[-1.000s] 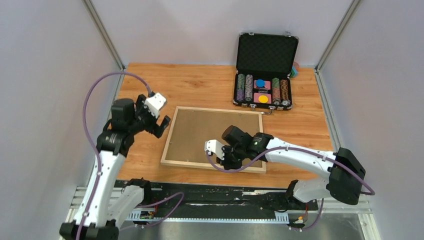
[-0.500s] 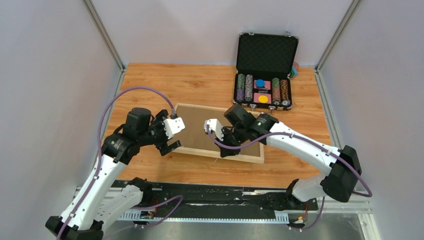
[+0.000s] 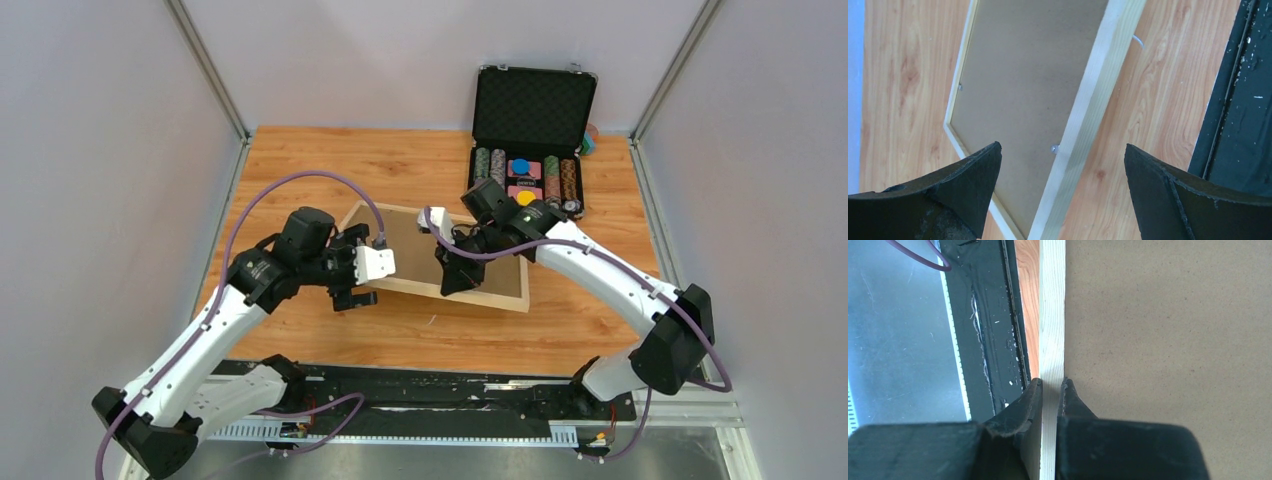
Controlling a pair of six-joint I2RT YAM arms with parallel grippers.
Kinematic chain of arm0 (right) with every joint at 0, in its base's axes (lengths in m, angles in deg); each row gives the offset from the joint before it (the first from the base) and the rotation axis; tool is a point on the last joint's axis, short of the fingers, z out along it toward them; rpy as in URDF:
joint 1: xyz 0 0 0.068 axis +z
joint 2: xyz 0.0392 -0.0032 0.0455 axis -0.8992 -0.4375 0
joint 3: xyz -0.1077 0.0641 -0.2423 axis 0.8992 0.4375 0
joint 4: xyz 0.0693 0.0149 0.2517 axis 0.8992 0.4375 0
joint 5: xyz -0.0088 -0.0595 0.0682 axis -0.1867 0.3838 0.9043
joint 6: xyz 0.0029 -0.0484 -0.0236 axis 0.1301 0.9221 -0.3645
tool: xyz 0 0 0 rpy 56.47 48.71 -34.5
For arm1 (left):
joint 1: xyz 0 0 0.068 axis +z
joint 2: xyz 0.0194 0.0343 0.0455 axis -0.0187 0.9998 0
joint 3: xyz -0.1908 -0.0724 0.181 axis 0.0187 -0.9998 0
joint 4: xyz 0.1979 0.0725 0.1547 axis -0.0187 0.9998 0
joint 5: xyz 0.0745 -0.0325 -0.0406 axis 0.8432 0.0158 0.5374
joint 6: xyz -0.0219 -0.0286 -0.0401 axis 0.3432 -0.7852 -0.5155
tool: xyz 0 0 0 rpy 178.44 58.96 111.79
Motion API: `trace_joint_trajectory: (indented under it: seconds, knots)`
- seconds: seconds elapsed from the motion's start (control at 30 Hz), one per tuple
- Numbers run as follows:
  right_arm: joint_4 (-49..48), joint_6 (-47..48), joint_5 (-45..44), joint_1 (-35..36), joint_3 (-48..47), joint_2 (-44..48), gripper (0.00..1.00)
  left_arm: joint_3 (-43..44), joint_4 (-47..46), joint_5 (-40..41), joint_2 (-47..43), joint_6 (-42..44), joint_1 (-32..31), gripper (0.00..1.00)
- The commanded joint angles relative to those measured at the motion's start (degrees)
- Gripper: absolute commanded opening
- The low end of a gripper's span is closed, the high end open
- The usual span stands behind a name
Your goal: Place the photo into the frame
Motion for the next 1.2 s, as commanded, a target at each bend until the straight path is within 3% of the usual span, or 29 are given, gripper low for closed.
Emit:
trace_joint_trajectory:
  seconds: [0.0, 0.2, 0.67, 0.9, 1.07, 1.17]
  knots:
    - [-1.8, 0.0, 2.2, -2.0, -4.1, -0.1, 0.0, 1.8, -0.1, 1.1, 1.6, 2.8, -2.5, 1.0]
    - [-0.7, -0.6, 4.8, -4.0, -6.1, -0.9, 0.0, -0.8, -3.8, 6.0, 3.3, 3.4, -5.0, 0.98]
    - [0.7, -2.1, 10.4, -8.0, -8.0, -2.5, 0.0, -3.0, -14.5, 15.0, 6.9, 5.1, -6.6, 0.82]
    - [1.2, -2.6, 10.3, -8.8, -8.7, -2.4, 0.01, -2.2, -15.8, 16.3, 8.0, 5.9, -7.4, 0.61]
    - [1.2, -3.5, 8.4, -8.8, -9.8, -2.2, 0.1, -0.9, -14.6, 16.9, 9.2, 5.5, -7.8, 0.42]
    - [1.3, -4.0, 6.8, -9.0, -10.8, -1.7, 0.21, -0.3, -14.4, 17.1, 9.3, 5.1, -7.9, 0.36]
